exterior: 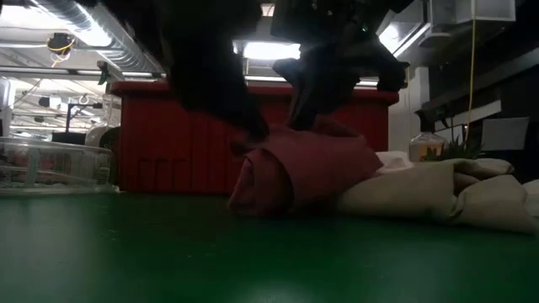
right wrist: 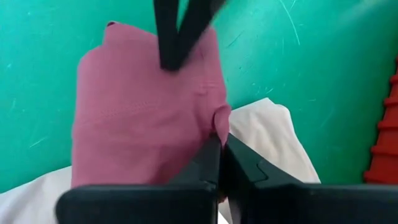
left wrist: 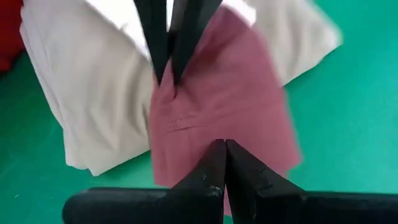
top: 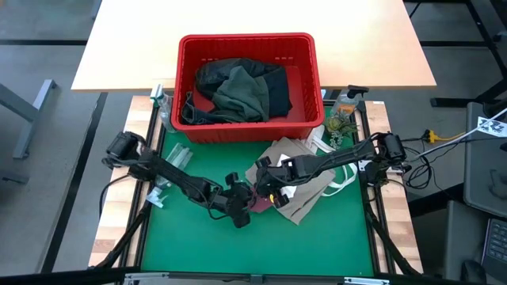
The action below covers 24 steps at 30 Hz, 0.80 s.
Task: Fold laundry
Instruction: Fold the pink underwear
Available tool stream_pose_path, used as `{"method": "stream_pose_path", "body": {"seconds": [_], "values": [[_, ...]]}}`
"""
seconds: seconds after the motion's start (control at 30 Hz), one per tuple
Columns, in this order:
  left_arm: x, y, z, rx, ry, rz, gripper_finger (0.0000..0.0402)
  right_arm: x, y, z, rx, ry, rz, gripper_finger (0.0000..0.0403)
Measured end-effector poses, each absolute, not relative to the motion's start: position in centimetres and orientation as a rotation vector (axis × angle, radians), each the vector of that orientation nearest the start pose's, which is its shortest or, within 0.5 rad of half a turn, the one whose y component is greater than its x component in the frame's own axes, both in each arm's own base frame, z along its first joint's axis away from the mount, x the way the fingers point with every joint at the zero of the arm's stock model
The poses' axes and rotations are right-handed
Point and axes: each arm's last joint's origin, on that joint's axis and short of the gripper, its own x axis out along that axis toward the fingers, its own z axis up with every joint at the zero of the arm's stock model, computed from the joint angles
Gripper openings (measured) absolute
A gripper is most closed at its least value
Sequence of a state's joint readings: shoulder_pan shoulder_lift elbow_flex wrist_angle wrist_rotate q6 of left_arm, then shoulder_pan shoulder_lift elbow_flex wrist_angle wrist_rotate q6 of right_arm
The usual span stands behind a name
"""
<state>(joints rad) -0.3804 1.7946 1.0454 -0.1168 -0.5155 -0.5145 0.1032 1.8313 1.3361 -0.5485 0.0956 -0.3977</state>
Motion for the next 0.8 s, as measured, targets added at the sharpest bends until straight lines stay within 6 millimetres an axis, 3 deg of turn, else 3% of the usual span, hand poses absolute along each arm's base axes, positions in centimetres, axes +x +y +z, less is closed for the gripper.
{"method": "stream_pose_path", "body": {"seconds": [0.17, 0.33, 0.63, 0.8], "values": [[34.6, -11.3, 13.7, -0.076, 0.791, 0.365, 0.0000, 37.8, 3.6, 21.1, -0.467, 1.037, 0.212, 0.0012], [34.8, -11.2, 12.2, -0.063, 0.821, 0.379, 0.0000, 37.8, 3.5, 21.1, -0.493, 1.045, 0.169, 0.0017], [34.8, -11.2, 12.1, -0.074, 0.823, 0.383, 0.0000, 37.9, 3.3, 21.2, -0.550, 1.049, 0.085, 0.0103], [34.6, -11.2, 13.7, -0.126, 0.790, 0.372, 0.0000, 38.1, 2.9, 22.7, -0.635, 1.075, -0.015, 0.0133]]}}
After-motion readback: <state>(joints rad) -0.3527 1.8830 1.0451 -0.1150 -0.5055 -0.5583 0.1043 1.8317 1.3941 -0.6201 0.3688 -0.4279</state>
